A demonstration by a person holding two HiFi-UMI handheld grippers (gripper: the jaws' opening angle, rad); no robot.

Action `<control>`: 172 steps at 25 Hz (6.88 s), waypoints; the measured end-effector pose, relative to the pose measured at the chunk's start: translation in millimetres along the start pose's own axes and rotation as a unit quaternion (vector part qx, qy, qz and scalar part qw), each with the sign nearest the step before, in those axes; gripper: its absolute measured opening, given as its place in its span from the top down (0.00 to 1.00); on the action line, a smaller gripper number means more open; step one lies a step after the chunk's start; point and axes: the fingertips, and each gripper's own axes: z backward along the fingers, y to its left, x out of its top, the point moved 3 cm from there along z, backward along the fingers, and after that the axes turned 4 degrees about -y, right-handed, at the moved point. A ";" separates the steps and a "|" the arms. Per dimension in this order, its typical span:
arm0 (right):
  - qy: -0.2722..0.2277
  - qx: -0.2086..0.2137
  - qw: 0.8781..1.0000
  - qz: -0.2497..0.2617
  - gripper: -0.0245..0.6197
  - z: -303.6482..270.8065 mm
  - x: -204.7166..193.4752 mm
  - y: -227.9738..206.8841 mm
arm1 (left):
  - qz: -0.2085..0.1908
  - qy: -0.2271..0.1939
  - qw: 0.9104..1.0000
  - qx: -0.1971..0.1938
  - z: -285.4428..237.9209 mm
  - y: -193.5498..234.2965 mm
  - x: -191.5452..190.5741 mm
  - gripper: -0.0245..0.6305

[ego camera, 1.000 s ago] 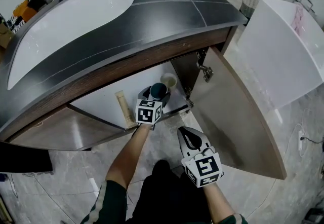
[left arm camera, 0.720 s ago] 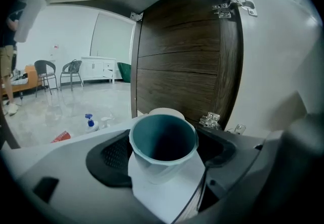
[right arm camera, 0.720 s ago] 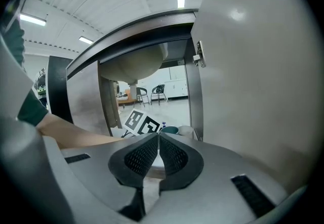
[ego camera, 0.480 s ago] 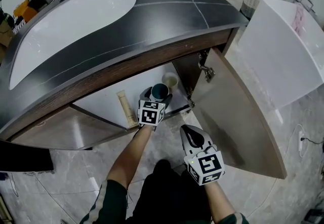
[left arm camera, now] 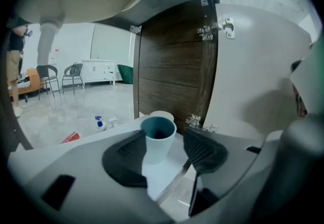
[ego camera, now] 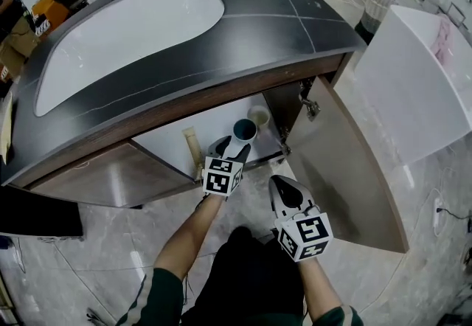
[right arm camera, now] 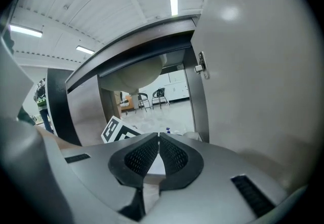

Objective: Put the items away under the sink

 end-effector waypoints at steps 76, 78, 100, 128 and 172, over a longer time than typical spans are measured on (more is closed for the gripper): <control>0.158 0.013 0.986 0.056 0.90 -24.7 526.3 481.9 | 0.174 0.159 0.958 0.163 589.9 406.8 305.9 0.85; 0.161 0.007 0.986 0.053 0.90 -19.9 522.8 481.2 | 0.172 0.158 0.958 0.165 588.8 406.1 307.9 0.90; 0.127 -0.011 0.991 0.029 0.90 68.8 519.8 436.0 | 0.064 0.095 0.989 0.092 570.2 257.8 380.1 0.95; 0.040 0.022 0.998 -0.032 0.90 361.6 495.9 302.7 | 0.053 0.077 0.995 0.018 575.7 -158.6 412.3 0.95; 0.034 0.098 0.993 0.059 0.90 85.4 176.5 132.5 | 0.012 0.108 0.994 -0.017 232.7 -59.3 112.0 0.95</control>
